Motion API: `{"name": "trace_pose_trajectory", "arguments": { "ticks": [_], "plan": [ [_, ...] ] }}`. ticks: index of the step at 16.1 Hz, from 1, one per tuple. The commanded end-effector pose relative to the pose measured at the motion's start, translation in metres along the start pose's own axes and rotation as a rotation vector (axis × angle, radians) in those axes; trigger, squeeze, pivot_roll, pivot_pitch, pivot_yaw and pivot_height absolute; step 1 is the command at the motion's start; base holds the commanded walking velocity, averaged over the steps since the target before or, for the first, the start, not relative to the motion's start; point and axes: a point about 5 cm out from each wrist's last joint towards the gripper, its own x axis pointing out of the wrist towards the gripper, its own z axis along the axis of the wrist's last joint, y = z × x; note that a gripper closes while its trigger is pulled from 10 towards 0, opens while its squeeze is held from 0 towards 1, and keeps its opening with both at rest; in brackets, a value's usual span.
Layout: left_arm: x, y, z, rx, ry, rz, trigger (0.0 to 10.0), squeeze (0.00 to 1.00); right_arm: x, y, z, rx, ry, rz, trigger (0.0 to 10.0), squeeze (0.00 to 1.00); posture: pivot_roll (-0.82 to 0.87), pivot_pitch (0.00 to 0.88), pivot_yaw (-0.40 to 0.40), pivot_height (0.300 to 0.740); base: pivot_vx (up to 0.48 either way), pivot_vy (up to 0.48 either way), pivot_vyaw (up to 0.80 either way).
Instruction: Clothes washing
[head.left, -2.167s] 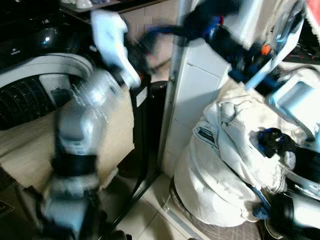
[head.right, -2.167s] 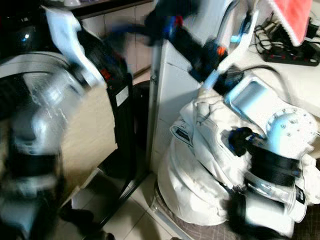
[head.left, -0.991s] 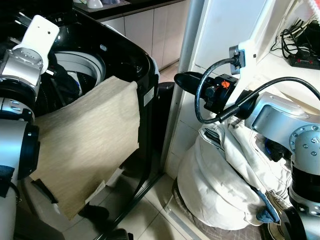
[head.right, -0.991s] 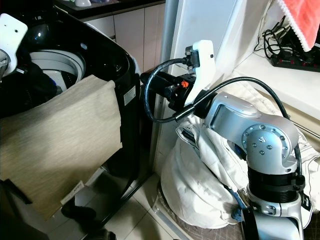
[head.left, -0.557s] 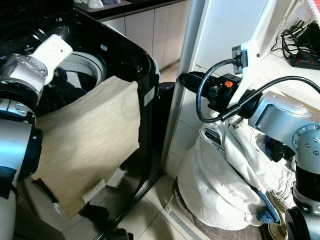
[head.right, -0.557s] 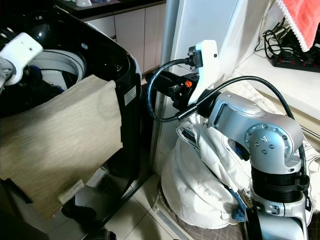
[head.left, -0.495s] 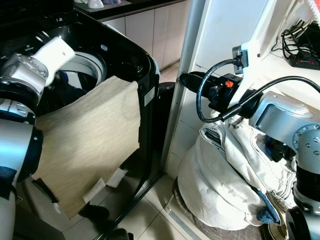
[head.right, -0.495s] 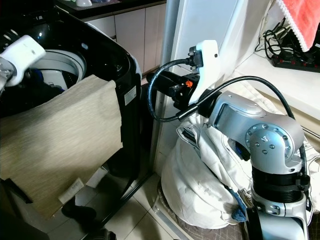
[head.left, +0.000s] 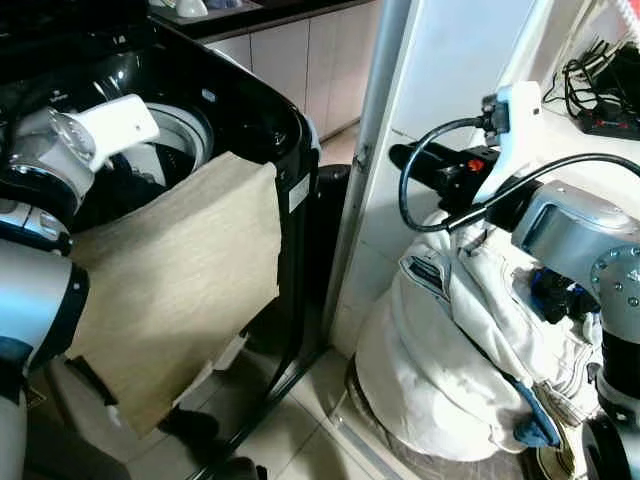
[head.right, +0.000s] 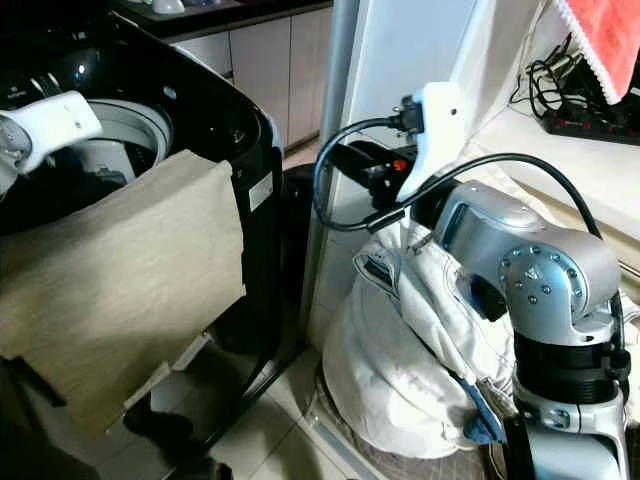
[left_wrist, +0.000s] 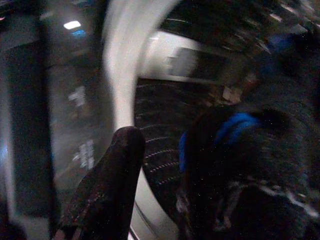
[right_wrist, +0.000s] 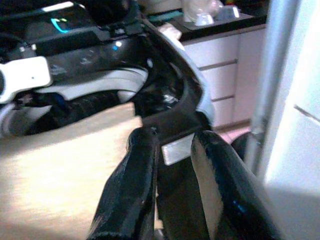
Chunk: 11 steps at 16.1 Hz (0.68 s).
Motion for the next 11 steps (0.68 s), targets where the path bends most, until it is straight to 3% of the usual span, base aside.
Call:
{"name": "trace_pose_trajectory", "arguments": {
  "ticks": [1,2,3,4,6,8,9,11],
  "plan": [
    [0.001,-0.001,0.002,0.098,0.014,-0.001,10.0,0.0,-0.005,-0.01,0.0,-0.016,-0.005,-0.062,10.0,0.0,-0.1,0.002,-0.022,0.74,0.0,0.0,0.0],
    [-0.002,0.011,0.007,0.095,-0.007,0.18,10.0,0.0,-0.007,-0.013,0.0,-0.01,-0.013,-0.085,10.0,0.0,-0.1,0.0,-0.02,0.74,0.0,0.0,0.0],
    [-0.003,0.012,0.01,0.148,-0.016,0.201,10.0,0.0,-0.007,-0.015,0.0,-0.012,-0.015,-0.098,10.0,0.0,-0.1,0.0,-0.017,0.74,0.0,0.0,0.0],
    [-0.002,0.009,0.01,0.172,-0.009,0.143,10.0,0.0,-0.008,-0.015,-0.001,-0.011,-0.017,-0.101,10.0,0.0,-0.1,0.0,-0.013,0.74,0.0,0.0,0.0],
    [-0.006,0.018,0.018,0.094,-0.073,0.266,10.0,0.0,-0.009,-0.015,-0.001,-0.007,-0.023,-0.106,10.0,0.0,-0.1,0.0,-0.009,0.74,0.0,0.0,0.0],
    [-0.007,0.018,0.022,0.092,-0.098,0.286,10.0,0.0,-0.009,-0.014,-0.003,0.0,-0.028,-0.102,10.0,0.0,-0.11,0.0,-0.007,0.74,0.0,0.0,0.0],
    [0.0,0.002,0.022,0.109,-0.082,0.116,10.0,0.0,-0.01,-0.012,-0.003,-0.001,-0.028,-0.088,10.0,0.0,-0.1,0.0,-0.005,0.74,0.0,0.0,0.0],
    [-0.001,0.003,0.026,0.03,-0.134,0.131,10.0,0.0,-0.02,0.001,-0.001,-0.031,-0.031,0.058,10.0,0.0,-0.11,0.0,-0.003,0.74,0.0,0.0,0.0]
  ]
}}
